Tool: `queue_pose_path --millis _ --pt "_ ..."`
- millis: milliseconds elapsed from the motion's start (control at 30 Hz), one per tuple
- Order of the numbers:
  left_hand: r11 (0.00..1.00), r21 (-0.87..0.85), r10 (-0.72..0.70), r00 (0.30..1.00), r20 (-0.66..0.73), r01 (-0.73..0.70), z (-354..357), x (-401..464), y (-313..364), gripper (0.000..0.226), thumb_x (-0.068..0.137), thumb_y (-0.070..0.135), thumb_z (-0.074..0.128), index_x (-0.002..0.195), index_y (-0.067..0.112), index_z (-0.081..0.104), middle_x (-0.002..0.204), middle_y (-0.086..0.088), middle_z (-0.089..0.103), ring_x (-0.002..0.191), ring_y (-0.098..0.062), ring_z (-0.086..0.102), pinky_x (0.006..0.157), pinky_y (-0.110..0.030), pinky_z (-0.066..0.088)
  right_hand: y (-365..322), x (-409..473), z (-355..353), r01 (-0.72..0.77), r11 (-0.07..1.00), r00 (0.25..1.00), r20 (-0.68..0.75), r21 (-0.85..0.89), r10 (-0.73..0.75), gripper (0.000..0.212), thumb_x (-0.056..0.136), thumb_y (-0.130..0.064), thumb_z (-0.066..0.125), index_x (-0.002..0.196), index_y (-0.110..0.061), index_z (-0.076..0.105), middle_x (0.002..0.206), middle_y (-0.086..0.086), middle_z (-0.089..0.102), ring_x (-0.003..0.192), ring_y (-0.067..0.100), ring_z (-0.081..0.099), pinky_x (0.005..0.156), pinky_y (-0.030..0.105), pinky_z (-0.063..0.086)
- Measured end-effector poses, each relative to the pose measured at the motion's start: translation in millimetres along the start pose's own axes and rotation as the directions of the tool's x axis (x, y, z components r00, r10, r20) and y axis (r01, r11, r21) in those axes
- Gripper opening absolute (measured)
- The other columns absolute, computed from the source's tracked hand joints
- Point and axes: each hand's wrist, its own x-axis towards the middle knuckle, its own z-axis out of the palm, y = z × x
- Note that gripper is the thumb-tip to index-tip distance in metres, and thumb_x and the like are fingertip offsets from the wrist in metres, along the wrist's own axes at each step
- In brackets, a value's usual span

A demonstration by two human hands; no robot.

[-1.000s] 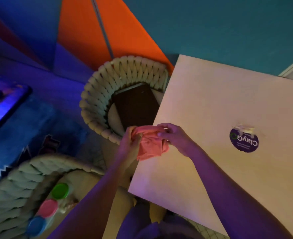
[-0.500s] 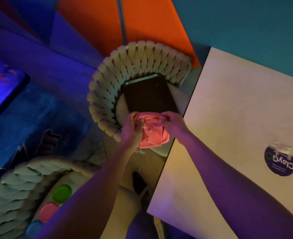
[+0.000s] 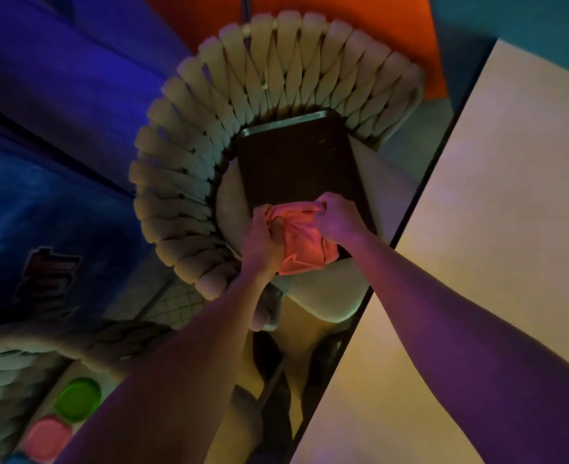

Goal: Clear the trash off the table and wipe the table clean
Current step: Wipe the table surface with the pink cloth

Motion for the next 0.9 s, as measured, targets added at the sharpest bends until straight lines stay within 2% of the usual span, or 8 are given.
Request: queue_pose_path --millis 67,167,267,400,533,667,767,900 --pt "1.0 -0.004 -0.011 1.0 -0.013 0.011 16 17 -10 0.033 0.103 0.021 0.048 0.133 0.008 0.048 0.125 -0.014 0.061 0.114 -0.03 0.059 0.091 -0.029 0.043 5 25 8 -0.015 0.999 0.999 0.032 -0.046 0.016 0.022 0.09 -0.022 0.062 0.111 -0.017 0.065 0.113 0.012 0.068 0.102 0.032 0.065 0.087 0.041 0.054" --pt "0.999 0.032 -0.023 1.0 -0.011 0.024 37 45 -24 0.034 0.102 0.02 0.048 0.133 0.008 0.048 0.125 -0.015 0.06 0.114 -0.03 0.059 0.087 -0.024 0.04 12 62 20 -0.056 0.994 0.994 0.088 -0.09 0.063 0.033 0.086 -0.034 0.072 0.113 -0.018 0.064 0.109 0.009 0.066 0.096 0.029 0.066 0.081 0.04 0.057" --pt "0.998 0.055 -0.002 1.0 -0.007 0.003 54 73 -35 0.034 0.101 0.023 0.048 0.132 0.009 0.048 0.124 -0.014 0.06 0.112 -0.03 0.06 0.089 -0.031 0.046 16 97 26 -0.107 0.987 0.99 0.085 -0.117 0.117 0.038 0.086 -0.032 0.07 0.12 -0.017 0.062 0.117 0.013 0.062 0.104 0.034 0.064 0.088 0.045 0.056" --pt "0.996 0.09 0.014 1.0 -0.015 -0.013 74 108 -45 0.036 0.101 0.026 0.049 0.133 0.01 0.048 0.126 -0.014 0.059 0.114 -0.031 0.059 0.093 -0.043 0.049 23 137 35 -0.117 0.985 0.991 0.056 -0.123 0.125 0.038 0.087 -0.027 0.068 0.122 -0.013 0.063 0.121 0.015 0.063 0.108 0.036 0.064 0.09 0.044 0.056" --pt "0.994 0.112 0.005 1.0 -0.023 -0.003 86 132 -48 0.039 0.101 0.026 0.05 0.137 0.01 0.046 0.131 -0.015 0.056 0.119 -0.031 0.056 0.096 -0.038 0.045 27 160 39 -0.129 0.988 0.992 -0.029 -0.081 0.127 0.036 0.087 -0.031 0.067 0.12 -0.017 0.064 0.12 0.014 0.064 0.107 0.036 0.065 0.086 0.039 0.056" --pt "0.989 0.142 0.043 0.999 -0.023 -0.039 91 154 -48 0.041 0.102 0.03 0.047 0.141 0.015 0.043 0.136 -0.011 0.052 0.121 -0.027 0.056 0.097 -0.038 0.047 32 183 42 -0.117 0.991 0.991 -0.08 -0.068 0.111 0.033 0.092 -0.022 0.06 0.124 -0.021 0.062 0.125 0.012 0.062 0.112 0.036 0.062 0.088 0.038 0.053" --pt "0.971 0.233 0.067 0.997 -0.043 -0.055 90 169 -46 0.04 0.103 0.032 0.046 0.14 0.02 0.043 0.135 -0.01 0.05 0.117 -0.028 0.058 0.09 -0.04 0.05 34 198 45 -0.076 0.993 0.989 -0.136 -0.092 0.063 0.03 0.093 -0.019 0.056 0.123 -0.023 0.061 0.125 0.011 0.062 0.113 0.036 0.061 0.087 0.038 0.052" --pt "0.897 0.439 0.093 0.995 -0.047 -0.063 90 183 -47 0.038 0.104 0.037 0.041 0.14 0.027 0.04 0.134 -0.008 0.049 0.108 -0.032 0.062 0.07 -0.035 0.04 36 209 50 -0.042 0.985 0.981 -0.192 -0.165 0.009 0.027 0.093 -0.017 0.054 0.117 -0.024 0.063 0.124 0.009 0.062 0.113 0.036 0.061 0.081 0.036 0.048"
